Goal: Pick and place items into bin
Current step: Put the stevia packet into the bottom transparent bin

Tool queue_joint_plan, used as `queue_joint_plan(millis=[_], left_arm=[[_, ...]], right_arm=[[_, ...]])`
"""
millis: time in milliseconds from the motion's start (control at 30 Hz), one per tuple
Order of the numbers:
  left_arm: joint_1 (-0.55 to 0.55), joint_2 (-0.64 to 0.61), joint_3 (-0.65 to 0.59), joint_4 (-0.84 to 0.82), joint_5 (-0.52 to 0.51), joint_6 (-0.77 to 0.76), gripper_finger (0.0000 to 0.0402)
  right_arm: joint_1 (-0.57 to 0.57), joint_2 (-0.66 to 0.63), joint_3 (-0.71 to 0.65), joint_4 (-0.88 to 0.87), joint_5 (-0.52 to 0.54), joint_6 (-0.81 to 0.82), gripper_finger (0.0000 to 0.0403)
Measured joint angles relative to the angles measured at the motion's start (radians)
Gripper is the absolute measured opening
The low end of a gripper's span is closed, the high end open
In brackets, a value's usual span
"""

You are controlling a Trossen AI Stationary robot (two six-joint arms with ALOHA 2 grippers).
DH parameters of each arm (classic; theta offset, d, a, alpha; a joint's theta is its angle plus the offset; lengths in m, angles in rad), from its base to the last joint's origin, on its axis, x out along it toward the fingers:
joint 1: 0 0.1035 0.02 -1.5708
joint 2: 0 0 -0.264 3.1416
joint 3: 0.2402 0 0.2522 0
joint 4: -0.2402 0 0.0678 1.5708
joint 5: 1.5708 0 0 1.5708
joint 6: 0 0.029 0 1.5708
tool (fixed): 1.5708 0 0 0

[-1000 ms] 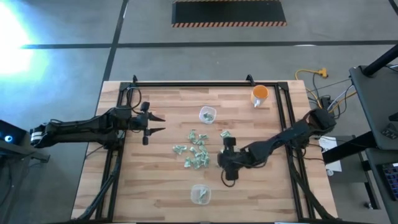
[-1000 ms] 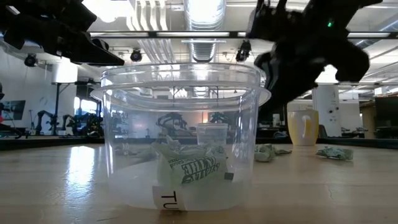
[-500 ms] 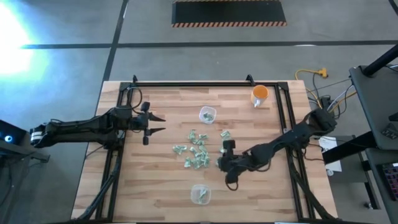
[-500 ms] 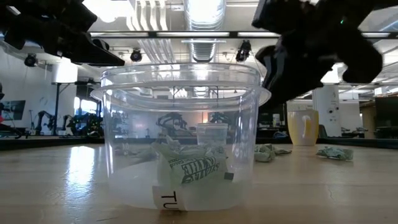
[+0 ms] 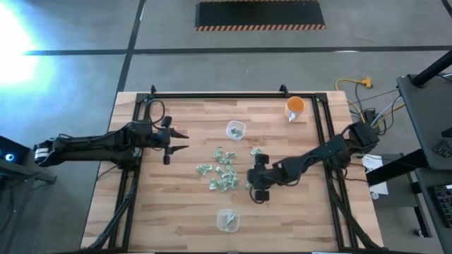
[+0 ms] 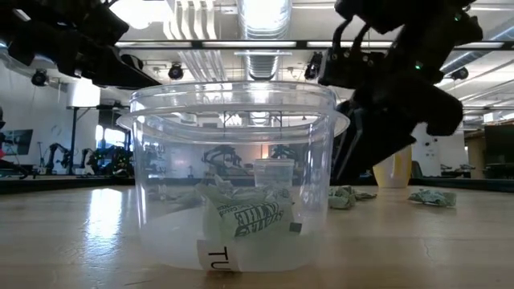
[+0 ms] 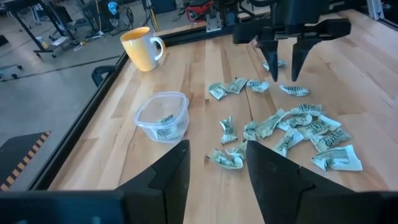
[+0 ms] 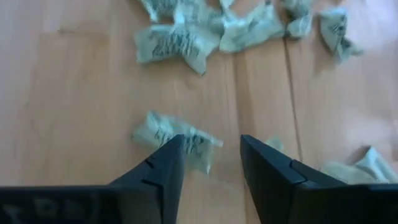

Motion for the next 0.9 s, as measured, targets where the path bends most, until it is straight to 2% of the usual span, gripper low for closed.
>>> queue_joint_plan(millis=[367,900], left_arm=[[0.000,0.012,0.000,0.007,0.000,0.000,0.0142],[0.000,0.038,0.000,0.008,0.000,0.000,0.0142]], right_arm=[[-0.009,0.000,-0.027,0.057,-0.007,0.007,0.0157],[-0.026,0.020,-0.043,0.090,-0.033,0.004,0.0133]])
